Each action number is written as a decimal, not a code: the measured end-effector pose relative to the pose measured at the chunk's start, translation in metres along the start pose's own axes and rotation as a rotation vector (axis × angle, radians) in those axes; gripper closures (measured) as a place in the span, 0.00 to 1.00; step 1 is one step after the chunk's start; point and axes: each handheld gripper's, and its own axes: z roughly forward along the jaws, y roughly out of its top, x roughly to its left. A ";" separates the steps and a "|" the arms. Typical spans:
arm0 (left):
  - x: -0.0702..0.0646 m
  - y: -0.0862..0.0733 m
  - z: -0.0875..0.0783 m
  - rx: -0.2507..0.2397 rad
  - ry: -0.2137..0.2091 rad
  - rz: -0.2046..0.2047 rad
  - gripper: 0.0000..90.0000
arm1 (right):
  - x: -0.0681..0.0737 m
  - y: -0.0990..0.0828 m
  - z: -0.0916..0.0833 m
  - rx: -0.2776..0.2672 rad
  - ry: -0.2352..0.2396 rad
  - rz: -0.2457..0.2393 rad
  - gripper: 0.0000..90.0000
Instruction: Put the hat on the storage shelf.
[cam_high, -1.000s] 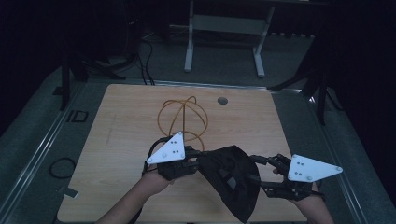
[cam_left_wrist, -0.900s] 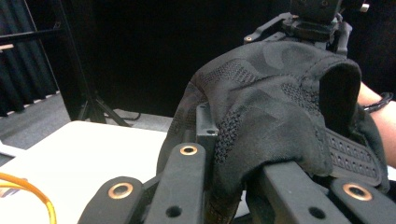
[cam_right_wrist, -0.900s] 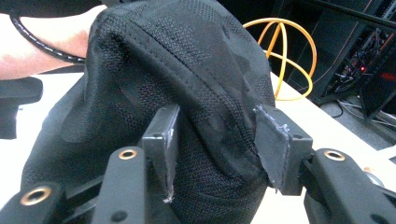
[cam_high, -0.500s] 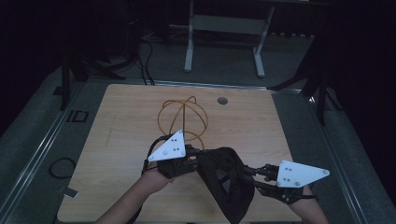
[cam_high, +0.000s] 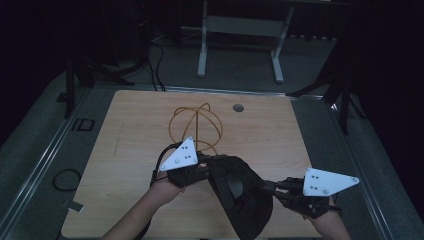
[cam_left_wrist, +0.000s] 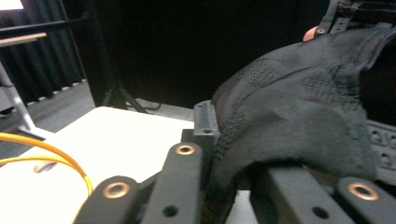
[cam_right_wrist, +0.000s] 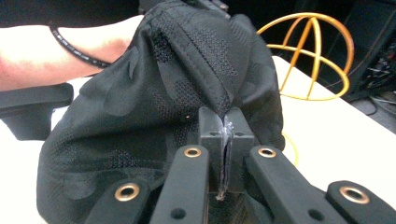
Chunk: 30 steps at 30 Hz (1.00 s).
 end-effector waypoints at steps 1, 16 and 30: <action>-0.001 0.000 -0.001 0.002 0.007 0.008 0.92 | 0.000 0.001 -0.001 0.000 -0.003 -0.001 0.99; 0.002 -0.019 -0.026 0.000 0.127 -0.025 0.74 | -0.012 0.007 -0.026 -0.049 -0.133 0.059 0.99; 0.005 -0.059 -0.054 0.075 0.228 -0.024 0.71 | -0.040 0.028 -0.022 -0.047 -0.307 0.072 0.99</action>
